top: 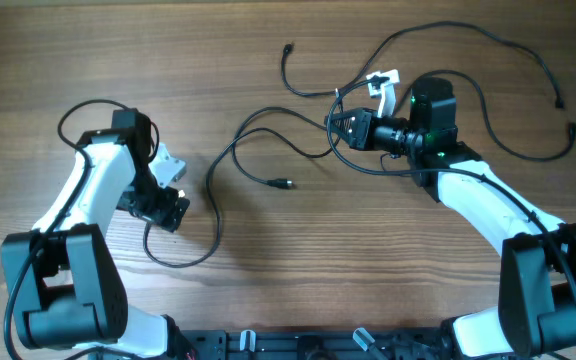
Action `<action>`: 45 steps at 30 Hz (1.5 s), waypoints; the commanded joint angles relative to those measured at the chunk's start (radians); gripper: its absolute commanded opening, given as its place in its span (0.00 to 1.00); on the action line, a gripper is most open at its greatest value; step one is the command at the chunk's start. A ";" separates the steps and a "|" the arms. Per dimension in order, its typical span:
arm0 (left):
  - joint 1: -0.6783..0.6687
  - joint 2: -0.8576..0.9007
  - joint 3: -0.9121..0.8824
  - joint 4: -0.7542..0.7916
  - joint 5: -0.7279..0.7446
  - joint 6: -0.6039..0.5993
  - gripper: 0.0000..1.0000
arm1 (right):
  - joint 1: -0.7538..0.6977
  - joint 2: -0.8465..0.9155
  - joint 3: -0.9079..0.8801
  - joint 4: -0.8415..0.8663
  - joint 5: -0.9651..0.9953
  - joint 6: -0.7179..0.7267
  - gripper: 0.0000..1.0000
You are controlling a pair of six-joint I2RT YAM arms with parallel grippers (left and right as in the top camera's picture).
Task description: Untangle cables
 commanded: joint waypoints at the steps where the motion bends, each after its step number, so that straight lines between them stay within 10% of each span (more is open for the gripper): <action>1: 0.005 0.010 -0.052 0.042 0.024 0.079 0.76 | -0.002 0.004 0.012 0.002 0.006 -0.025 0.04; 3: 0.006 0.010 -0.093 0.121 0.024 0.078 0.56 | -0.002 0.004 0.012 0.003 0.005 -0.029 0.04; 6: 0.014 0.010 -0.156 0.226 0.023 0.078 0.75 | -0.002 0.004 0.012 -0.006 0.004 -0.032 0.04; 15: 0.114 0.010 -0.165 0.337 0.026 0.048 0.60 | -0.002 0.004 0.012 -0.009 -0.007 -0.046 0.04; 18: 0.137 0.010 -0.165 0.340 0.064 0.049 0.69 | -0.002 0.004 0.012 -0.009 -0.007 -0.046 0.04; 31: 0.141 0.010 -0.185 0.377 0.137 0.048 0.04 | -0.002 0.004 0.012 -0.010 -0.007 -0.044 0.04; 45: 0.142 0.009 -0.184 0.569 0.370 -0.039 0.04 | -0.002 -0.159 0.012 -0.146 0.063 -0.040 0.04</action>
